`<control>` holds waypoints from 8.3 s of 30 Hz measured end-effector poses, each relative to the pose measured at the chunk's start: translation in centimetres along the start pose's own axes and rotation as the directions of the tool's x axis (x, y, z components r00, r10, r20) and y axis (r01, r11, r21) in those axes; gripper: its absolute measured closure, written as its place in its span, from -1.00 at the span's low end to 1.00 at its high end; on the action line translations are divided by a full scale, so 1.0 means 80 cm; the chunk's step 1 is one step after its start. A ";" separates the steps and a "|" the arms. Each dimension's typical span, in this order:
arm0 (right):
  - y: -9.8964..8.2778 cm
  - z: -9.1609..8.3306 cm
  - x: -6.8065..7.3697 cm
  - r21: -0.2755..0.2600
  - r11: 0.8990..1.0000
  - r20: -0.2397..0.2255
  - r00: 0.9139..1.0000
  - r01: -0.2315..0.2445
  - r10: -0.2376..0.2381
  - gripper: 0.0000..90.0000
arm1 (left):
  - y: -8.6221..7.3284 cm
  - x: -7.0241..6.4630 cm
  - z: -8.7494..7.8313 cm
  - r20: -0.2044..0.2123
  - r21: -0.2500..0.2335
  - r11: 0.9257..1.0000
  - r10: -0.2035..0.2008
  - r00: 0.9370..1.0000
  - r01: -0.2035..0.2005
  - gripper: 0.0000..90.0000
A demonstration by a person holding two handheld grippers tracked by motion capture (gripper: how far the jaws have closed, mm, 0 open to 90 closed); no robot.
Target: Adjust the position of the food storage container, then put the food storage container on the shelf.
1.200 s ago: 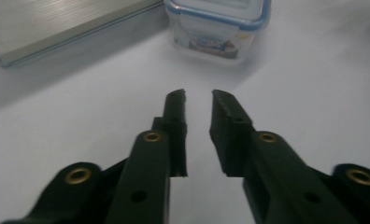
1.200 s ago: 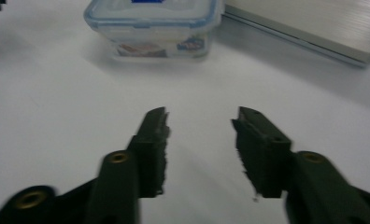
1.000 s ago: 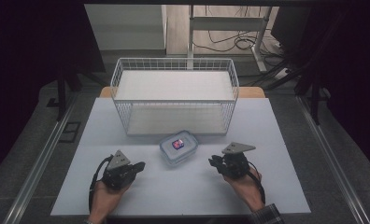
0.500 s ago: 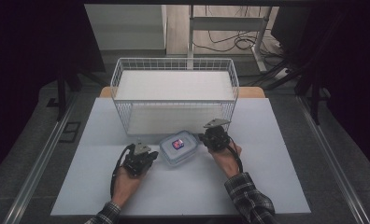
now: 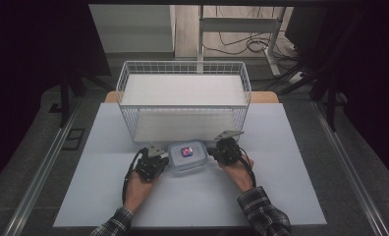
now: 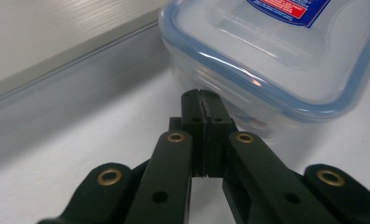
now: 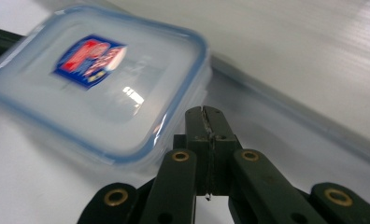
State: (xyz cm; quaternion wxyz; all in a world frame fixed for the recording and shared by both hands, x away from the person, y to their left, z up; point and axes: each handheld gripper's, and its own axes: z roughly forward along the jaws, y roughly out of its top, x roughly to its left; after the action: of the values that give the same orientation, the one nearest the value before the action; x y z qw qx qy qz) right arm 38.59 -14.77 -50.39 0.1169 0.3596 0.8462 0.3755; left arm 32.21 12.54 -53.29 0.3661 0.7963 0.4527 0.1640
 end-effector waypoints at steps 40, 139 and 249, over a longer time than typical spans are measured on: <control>0.031 0.021 0.004 -0.017 0.999 -0.011 0.999 0.031 -0.031 0.98 | 0.055 0.013 0.018 0.061 -0.019 0.999 0.036 0.997 -0.035 1.00; -0.066 -0.071 0.024 0.025 0.988 -0.342 0.928 -0.151 0.150 0.41 | -0.031 0.000 -0.039 0.543 0.003 0.982 -0.158 0.825 0.187 0.27; 0.215 -0.124 -0.057 -0.175 0.938 -0.414 0.887 -0.300 0.206 0.27 | 0.230 0.126 -0.121 0.565 -0.185 0.925 -0.177 0.806 0.332 0.29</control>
State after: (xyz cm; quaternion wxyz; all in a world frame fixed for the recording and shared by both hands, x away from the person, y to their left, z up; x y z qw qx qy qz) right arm 46.14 -15.51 -31.44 -0.0624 0.3690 0.7476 0.5486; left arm 42.95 19.28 -34.01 0.6038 0.6825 0.4080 -0.0559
